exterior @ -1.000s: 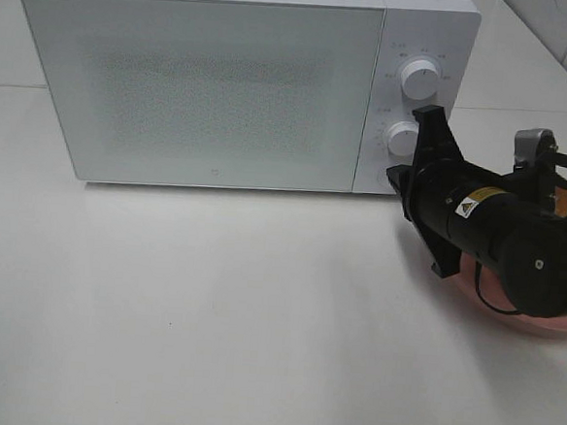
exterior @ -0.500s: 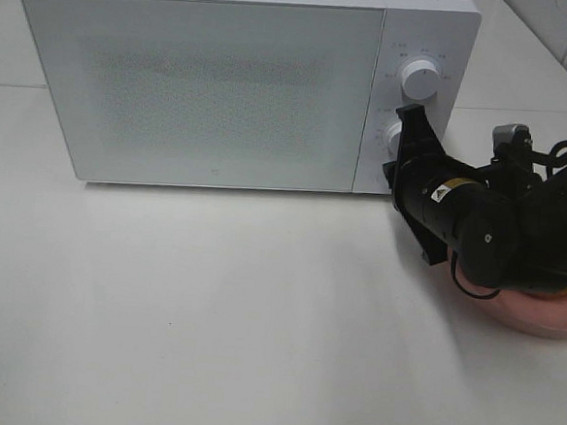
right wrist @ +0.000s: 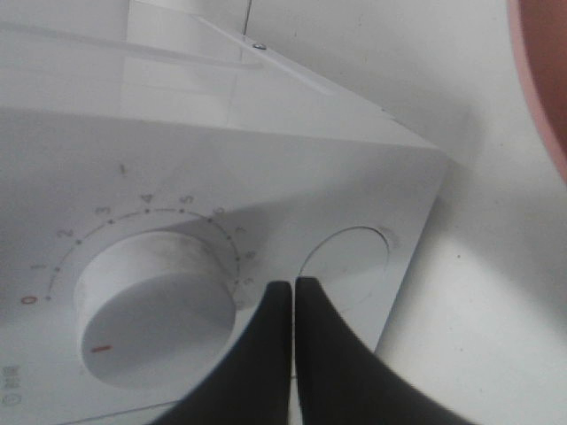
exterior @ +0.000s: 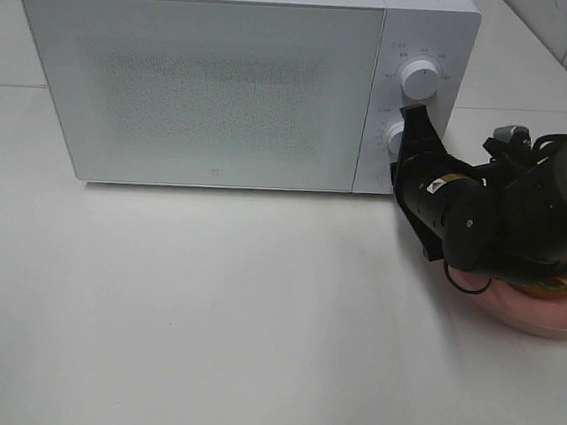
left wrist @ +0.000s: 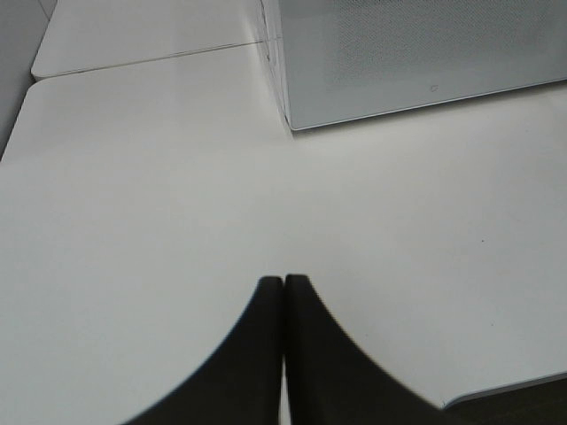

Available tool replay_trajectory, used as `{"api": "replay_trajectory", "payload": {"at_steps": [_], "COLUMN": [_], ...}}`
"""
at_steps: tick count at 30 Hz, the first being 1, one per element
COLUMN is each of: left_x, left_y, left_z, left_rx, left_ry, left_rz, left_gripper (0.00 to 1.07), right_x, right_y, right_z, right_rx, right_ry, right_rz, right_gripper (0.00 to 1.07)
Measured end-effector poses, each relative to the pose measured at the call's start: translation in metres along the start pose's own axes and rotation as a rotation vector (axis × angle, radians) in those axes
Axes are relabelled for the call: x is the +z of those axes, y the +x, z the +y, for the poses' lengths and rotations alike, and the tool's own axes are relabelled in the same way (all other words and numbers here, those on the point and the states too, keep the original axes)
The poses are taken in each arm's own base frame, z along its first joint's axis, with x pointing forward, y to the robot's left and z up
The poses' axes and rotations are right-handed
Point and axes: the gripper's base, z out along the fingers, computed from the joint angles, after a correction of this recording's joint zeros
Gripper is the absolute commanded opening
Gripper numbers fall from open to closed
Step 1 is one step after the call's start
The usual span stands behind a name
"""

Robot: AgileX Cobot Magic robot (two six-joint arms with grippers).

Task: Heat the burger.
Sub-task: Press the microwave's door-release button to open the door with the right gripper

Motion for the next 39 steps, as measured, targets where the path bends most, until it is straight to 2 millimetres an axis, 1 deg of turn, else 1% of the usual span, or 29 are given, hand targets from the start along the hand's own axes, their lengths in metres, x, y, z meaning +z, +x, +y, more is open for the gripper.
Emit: {"api": "replay_trajectory", "payload": {"at_steps": [1,4,19,23,35,39], "left_x": [0.0,0.0,0.0,0.0,0.0,0.0], "left_y": [0.0,0.0,0.0,0.0,0.0,0.0], "left_z": [0.0,0.0,0.0,0.0,0.0,0.0], "left_rx": [0.0,0.0,0.0,0.0,0.0,0.0], "left_ry": [0.0,0.0,0.0,0.0,0.0,0.0], "left_rz": [0.0,0.0,0.0,0.0,0.0,0.0], "left_gripper": [0.0,0.0,0.0,0.0,0.0,0.0], "right_x": [0.0,0.01,0.025,0.027,0.027,0.03], "right_y": [0.0,0.004,0.007,0.007,0.007,0.01], "right_z": [0.0,-0.003,-0.01,-0.013,-0.013,-0.013], "right_rx": [0.0,-0.007,0.007,0.002,0.002,0.0], "right_ry": [0.0,0.007,0.031,0.022,0.013,0.017], "right_rz": [0.0,-0.001,-0.033,-0.048,-0.055,-0.046], "right_gripper": [0.0,0.0,0.0,0.0,0.0,0.0]}}
